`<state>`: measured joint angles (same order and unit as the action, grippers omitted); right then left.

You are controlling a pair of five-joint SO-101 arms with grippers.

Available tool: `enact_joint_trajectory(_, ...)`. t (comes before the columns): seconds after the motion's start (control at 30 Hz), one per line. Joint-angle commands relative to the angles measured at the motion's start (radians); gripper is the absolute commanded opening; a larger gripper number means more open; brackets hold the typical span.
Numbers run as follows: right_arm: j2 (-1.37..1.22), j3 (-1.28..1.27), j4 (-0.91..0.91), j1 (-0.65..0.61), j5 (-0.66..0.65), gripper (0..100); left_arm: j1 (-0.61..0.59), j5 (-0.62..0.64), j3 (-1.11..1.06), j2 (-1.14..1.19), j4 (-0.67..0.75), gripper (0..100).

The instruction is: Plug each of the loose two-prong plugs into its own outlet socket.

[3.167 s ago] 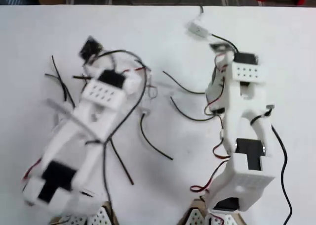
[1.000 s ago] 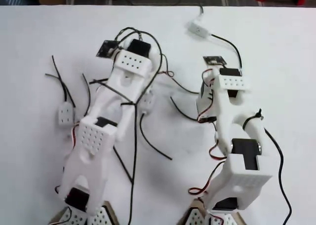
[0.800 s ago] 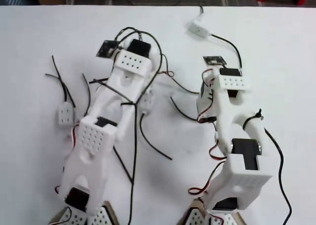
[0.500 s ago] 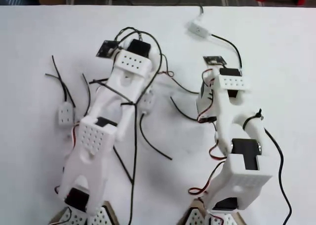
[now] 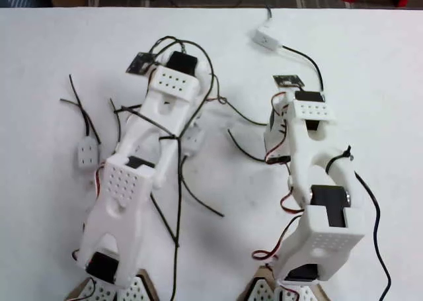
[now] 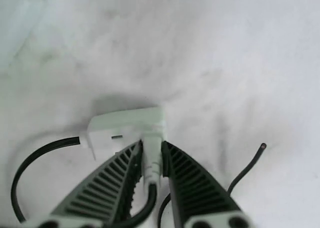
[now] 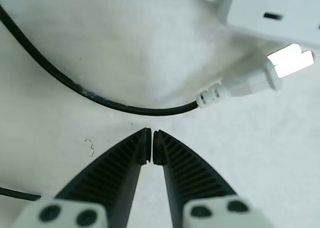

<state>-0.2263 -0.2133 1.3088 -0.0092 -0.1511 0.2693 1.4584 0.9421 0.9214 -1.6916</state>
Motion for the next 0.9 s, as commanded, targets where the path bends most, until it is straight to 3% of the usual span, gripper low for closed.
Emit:
enact_joint_trajectory(0.0,0.027,0.003,-0.005,0.012,0.003,1.9,-0.041,-0.08,-0.014,0.051,-0.046,3)
enact_joint_trajectory(0.43,0.027,0.003,-0.005,0.012,0.003,1.9,-0.208,-0.247,0.014,0.036,0.015,3)
enact_joint_trajectory(0.6,0.027,0.003,-0.005,0.012,0.003,1.9,-0.186,-0.258,0.15,0.039,-0.089,3)
enact_joint_trajectory(0.87,0.028,0.008,-0.005,0.012,0.003,1.9,-0.065,-0.264,0.109,0.036,-0.095,3)
